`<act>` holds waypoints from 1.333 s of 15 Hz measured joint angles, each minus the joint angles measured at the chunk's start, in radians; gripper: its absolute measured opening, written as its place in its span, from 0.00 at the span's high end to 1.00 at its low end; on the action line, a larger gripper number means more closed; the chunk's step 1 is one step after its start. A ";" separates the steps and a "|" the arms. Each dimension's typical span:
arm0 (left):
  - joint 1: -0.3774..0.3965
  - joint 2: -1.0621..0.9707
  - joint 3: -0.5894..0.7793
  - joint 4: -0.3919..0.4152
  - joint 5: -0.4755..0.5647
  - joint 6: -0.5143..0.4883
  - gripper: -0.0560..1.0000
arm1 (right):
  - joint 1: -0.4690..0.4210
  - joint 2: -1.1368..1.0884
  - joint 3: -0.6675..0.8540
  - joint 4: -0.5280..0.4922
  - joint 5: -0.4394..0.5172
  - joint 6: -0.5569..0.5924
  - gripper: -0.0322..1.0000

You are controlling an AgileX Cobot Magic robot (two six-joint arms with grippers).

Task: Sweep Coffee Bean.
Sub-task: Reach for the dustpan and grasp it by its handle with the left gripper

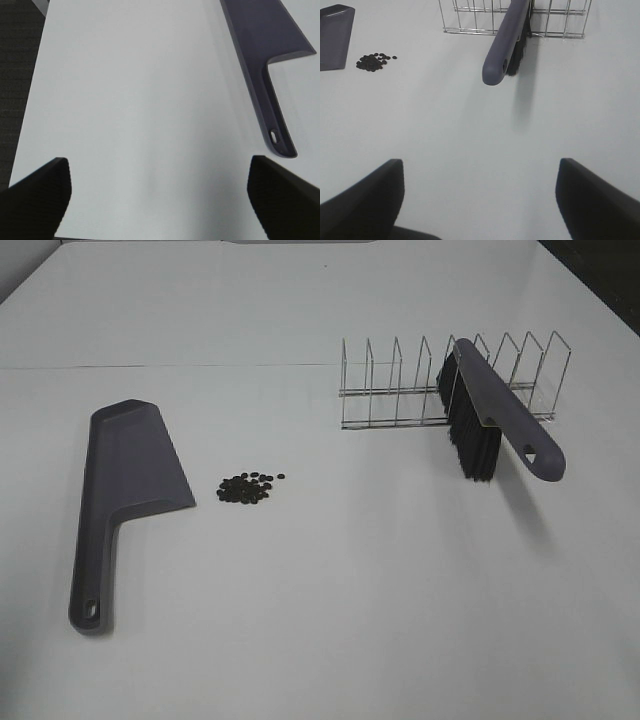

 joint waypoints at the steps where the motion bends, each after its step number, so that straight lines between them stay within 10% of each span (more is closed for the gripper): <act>1: 0.000 0.046 -0.023 0.000 -0.001 -0.004 0.12 | 0.000 0.046 -0.024 0.000 -0.001 0.000 0.21; 9: 0.000 0.382 -0.145 -0.032 -0.049 -0.012 0.14 | 0.000 0.440 -0.236 0.000 0.019 0.000 0.22; 17: -0.005 0.717 -0.153 -0.252 -0.188 0.026 0.14 | 0.000 0.617 -0.268 0.000 0.097 0.000 0.22; 20: -0.137 0.942 -0.252 -0.252 -0.204 -0.040 0.14 | 0.000 0.617 -0.269 0.000 0.095 0.000 0.23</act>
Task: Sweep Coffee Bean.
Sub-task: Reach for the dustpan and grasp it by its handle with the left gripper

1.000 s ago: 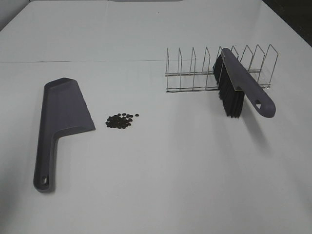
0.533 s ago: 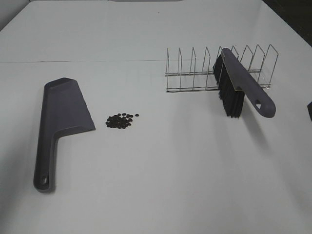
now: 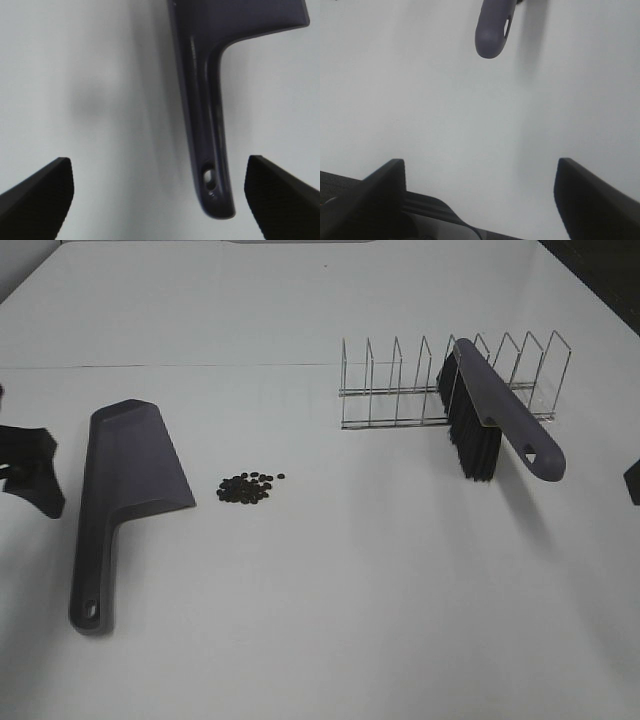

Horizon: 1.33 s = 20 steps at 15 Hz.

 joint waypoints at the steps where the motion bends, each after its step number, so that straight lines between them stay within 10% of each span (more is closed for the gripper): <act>1: -0.038 0.055 -0.034 0.003 -0.004 -0.058 0.14 | 0.000 0.000 0.000 0.000 0.000 0.000 0.23; 20: -0.078 0.383 -0.194 -0.024 -0.005 -0.210 0.17 | 0.000 0.000 -0.001 -0.001 -0.035 0.000 0.23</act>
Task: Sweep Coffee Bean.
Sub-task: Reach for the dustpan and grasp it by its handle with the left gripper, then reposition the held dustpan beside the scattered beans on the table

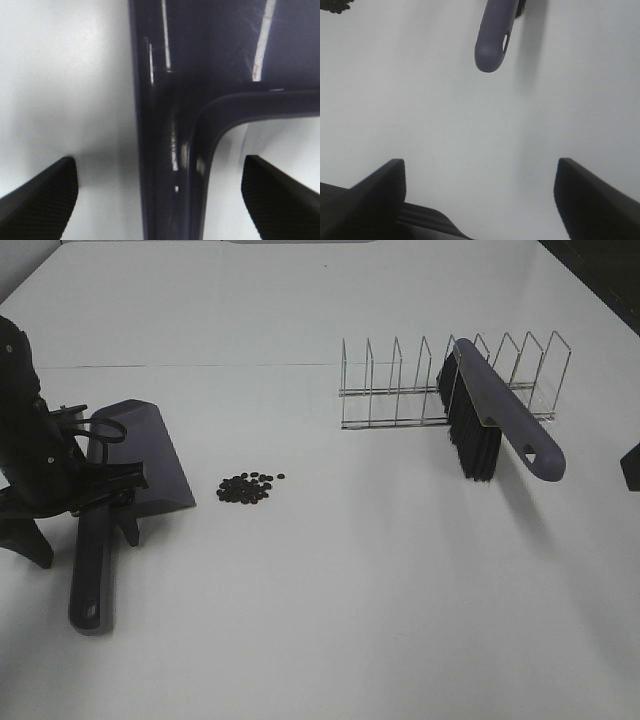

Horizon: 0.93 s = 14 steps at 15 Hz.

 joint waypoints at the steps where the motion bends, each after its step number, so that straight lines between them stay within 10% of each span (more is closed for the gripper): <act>1: -0.001 0.004 -0.004 0.004 0.004 0.000 0.18 | 0.000 0.000 0.000 0.000 0.000 0.000 0.23; 4: -0.001 0.008 -0.007 0.029 0.014 0.000 0.25 | 0.000 0.000 0.000 0.000 0.000 0.000 0.23; 8: -0.001 0.011 -0.007 0.099 0.010 0.026 0.64 | 0.000 0.000 0.000 0.000 0.000 0.000 0.23; 14: -0.021 -0.024 0.040 0.192 -0.072 0.118 0.63 | 0.000 0.000 0.000 0.000 0.000 0.000 0.23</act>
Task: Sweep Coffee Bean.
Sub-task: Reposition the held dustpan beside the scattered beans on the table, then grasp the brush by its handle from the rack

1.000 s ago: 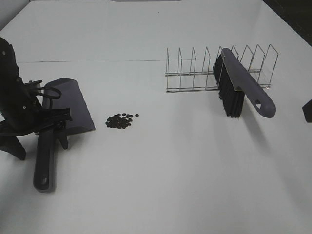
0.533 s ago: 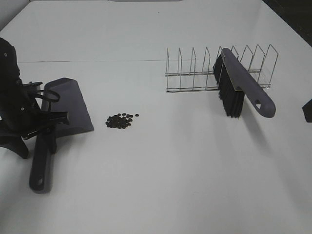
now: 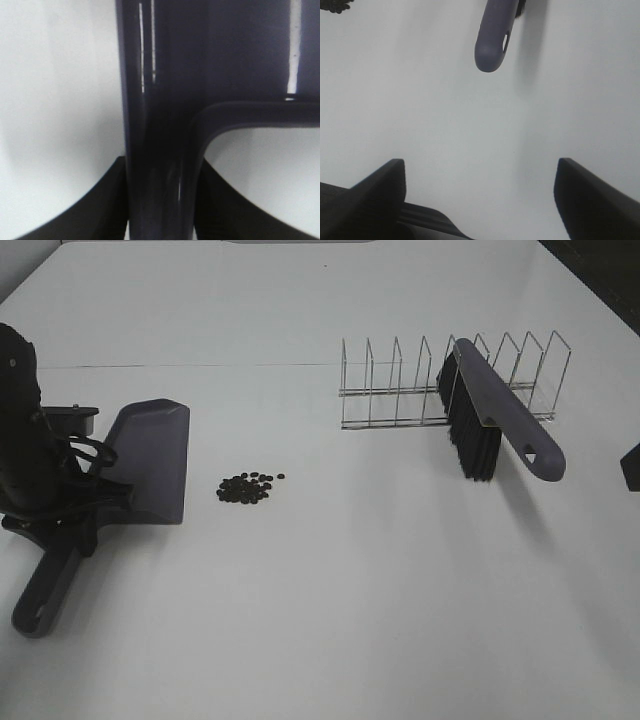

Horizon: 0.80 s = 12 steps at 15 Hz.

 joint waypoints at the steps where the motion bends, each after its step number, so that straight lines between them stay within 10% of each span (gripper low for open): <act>1: -0.008 -0.014 0.028 0.024 -0.027 0.000 0.63 | 0.000 0.000 0.000 0.003 0.000 0.000 0.23; 6: -0.110 -0.074 0.200 0.093 -0.225 0.001 0.63 | 0.000 0.000 -0.007 0.056 0.004 0.000 0.23; 12: -0.137 -0.075 0.201 0.081 -0.201 -0.039 0.63 | 0.000 0.000 -0.162 0.041 0.030 0.000 0.23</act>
